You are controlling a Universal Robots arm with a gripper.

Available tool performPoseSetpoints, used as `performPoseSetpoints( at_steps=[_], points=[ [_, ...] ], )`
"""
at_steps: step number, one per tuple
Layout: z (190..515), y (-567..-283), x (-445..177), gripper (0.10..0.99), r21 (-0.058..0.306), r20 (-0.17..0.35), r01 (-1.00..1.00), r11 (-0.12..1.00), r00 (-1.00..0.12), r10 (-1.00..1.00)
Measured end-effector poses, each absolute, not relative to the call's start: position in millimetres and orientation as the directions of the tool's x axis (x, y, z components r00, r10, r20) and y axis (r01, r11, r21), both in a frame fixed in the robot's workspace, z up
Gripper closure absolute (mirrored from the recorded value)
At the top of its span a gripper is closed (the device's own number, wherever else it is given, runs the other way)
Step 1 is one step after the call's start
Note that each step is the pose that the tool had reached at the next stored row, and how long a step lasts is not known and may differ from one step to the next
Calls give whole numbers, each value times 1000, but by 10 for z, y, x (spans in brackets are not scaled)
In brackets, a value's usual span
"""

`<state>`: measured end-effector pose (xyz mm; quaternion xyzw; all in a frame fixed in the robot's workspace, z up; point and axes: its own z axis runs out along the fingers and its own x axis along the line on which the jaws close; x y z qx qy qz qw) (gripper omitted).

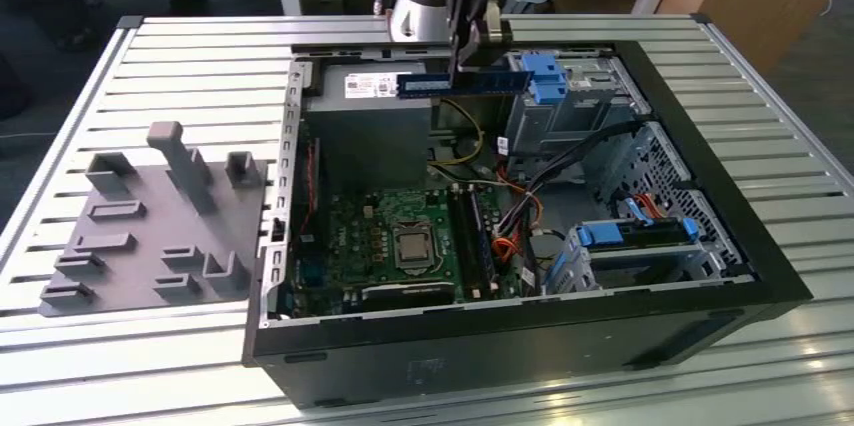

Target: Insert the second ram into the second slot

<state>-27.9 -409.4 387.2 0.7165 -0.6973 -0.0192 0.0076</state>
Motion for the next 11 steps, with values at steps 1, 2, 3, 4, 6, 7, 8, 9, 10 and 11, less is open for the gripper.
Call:
performPoseSetpoints(
  at_steps=[1, 2, 3, 4, 6, 7, 8, 9, 10, 11],
  points=[
    [3872, -4104, -280, 949, 38, -17, -999, -27, 27, -999],
    [3872, -4113, -280, 949, 38, -17, -999, -27, 27, -999],
    [3873, -4124, -279, 949, 38, -17, -999, -27, 27, -999],
    [3873, -4133, -279, 949, 38, -17, -999, -27, 27, -999],
    [3873, -4148, -280, 949, 38, -17, -999, -27, 27, -999],
    [3873, -4154, -280, 949, 38, -17, -999, -27, 27, -1000],
    [3873, -4160, -280, 949, 38, -17, -999, -27, 27, -999],
    [3873, -4169, -279, 949, 38, -17, -999, -27, 27, -999],
    [3872, -4176, -279, 949, 38, -17, -999, -27, 27, -999],
    [3872, -4184, -280, 949, 38, -17, -999, -27, 27, -999]
  ],
)
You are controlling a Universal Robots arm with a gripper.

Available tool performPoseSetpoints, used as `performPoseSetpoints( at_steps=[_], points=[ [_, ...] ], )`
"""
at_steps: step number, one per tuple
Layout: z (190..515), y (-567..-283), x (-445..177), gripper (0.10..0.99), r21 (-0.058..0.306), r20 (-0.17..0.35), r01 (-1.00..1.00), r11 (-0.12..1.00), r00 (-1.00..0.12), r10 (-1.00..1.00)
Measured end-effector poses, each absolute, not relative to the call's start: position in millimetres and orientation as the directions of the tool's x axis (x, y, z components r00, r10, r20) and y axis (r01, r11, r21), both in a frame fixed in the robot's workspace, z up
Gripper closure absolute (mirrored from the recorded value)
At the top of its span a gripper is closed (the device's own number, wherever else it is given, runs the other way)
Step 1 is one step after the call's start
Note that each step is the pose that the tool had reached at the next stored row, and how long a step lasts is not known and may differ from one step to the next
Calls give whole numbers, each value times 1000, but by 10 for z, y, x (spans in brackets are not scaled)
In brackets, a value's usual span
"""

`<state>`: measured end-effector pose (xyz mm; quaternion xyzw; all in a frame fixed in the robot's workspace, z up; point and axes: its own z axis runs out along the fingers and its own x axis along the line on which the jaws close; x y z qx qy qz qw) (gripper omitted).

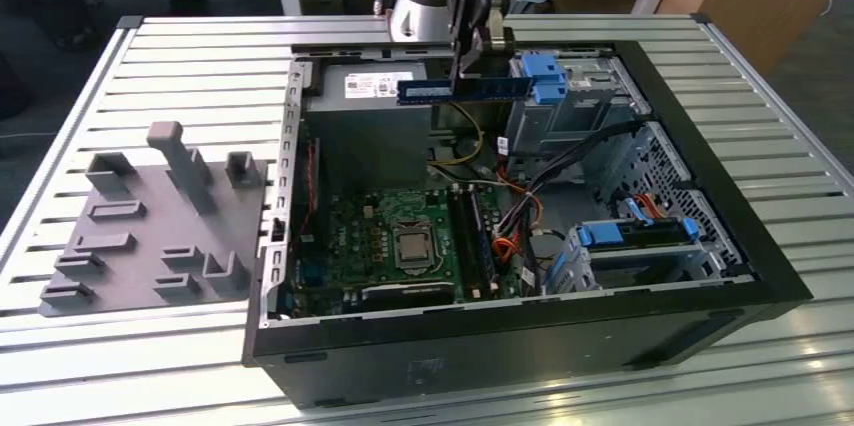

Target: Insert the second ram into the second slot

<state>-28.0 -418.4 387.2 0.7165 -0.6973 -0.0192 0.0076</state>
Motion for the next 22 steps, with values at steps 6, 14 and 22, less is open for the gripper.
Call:
performPoseSetpoints(
  at_steps=[6, 14, 22],
  points=[
    [3872, -4221, -280, 949, 38, -17, -999, -27, 27, -999],
    [3873, -4263, -279, 949, 38, -17, -999, -27, 27, -999],
    [3872, -4299, -280, 949, 38, -17, -999, -27, 27, -999]
  ],
)
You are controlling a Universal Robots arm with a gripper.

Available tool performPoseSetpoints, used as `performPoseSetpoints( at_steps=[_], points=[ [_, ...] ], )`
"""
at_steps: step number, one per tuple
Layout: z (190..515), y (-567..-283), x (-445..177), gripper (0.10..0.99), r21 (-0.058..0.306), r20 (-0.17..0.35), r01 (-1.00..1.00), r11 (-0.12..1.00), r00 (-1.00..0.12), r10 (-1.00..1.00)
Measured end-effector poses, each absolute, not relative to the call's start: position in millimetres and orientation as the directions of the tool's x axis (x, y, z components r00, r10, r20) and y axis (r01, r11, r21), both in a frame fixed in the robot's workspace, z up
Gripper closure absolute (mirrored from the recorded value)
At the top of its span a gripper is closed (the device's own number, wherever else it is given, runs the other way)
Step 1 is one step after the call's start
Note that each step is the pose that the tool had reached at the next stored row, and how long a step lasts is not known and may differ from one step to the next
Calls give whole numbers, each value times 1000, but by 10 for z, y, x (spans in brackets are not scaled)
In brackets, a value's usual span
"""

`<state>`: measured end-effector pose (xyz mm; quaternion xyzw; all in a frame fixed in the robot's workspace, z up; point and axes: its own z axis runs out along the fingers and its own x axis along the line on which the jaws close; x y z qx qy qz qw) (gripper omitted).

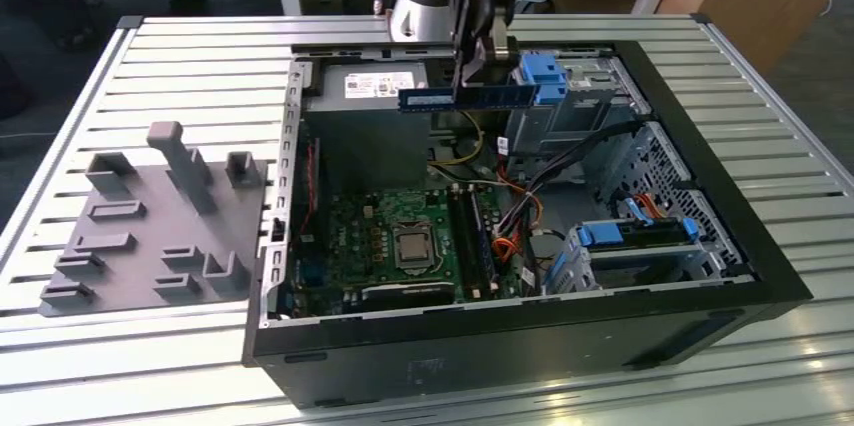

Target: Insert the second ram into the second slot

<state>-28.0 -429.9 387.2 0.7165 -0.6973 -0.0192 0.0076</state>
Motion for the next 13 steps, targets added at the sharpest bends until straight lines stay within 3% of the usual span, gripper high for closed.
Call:
performPoseSetpoints(
  at_steps=[13],
  points=[
    [3872, -4352, -280, 949, 38, -17, -999, -27, 27, -999]
  ],
)
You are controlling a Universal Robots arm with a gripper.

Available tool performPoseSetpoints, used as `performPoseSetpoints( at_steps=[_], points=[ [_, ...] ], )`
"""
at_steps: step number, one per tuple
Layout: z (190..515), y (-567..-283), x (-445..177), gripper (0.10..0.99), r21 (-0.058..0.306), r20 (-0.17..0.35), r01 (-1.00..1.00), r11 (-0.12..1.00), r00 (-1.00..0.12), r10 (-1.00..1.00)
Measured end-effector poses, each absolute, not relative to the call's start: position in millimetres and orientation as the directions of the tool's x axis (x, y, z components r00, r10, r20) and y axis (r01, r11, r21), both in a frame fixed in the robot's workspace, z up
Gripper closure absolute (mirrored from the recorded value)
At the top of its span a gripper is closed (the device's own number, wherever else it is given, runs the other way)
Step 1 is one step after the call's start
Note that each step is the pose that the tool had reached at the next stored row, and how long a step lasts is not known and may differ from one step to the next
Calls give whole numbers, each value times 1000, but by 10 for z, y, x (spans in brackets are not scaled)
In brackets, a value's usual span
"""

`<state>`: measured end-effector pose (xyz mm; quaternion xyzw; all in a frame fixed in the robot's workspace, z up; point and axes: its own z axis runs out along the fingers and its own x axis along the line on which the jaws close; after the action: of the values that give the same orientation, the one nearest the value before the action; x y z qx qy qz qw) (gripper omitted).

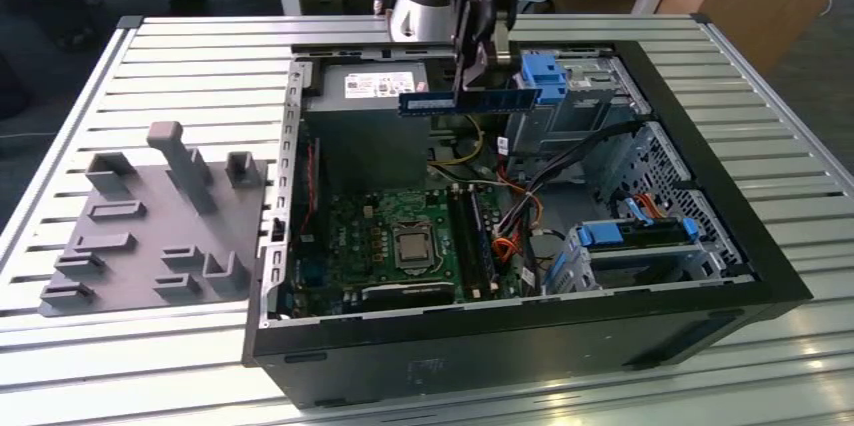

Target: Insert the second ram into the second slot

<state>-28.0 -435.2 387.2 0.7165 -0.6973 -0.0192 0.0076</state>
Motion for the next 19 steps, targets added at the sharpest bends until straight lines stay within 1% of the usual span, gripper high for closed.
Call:
performPoseSetpoints(
  at_steps=[19],
  points=[
    [3872, -4403, -280, 949, 38, -17, -999, -27, 27, -999]
  ],
)
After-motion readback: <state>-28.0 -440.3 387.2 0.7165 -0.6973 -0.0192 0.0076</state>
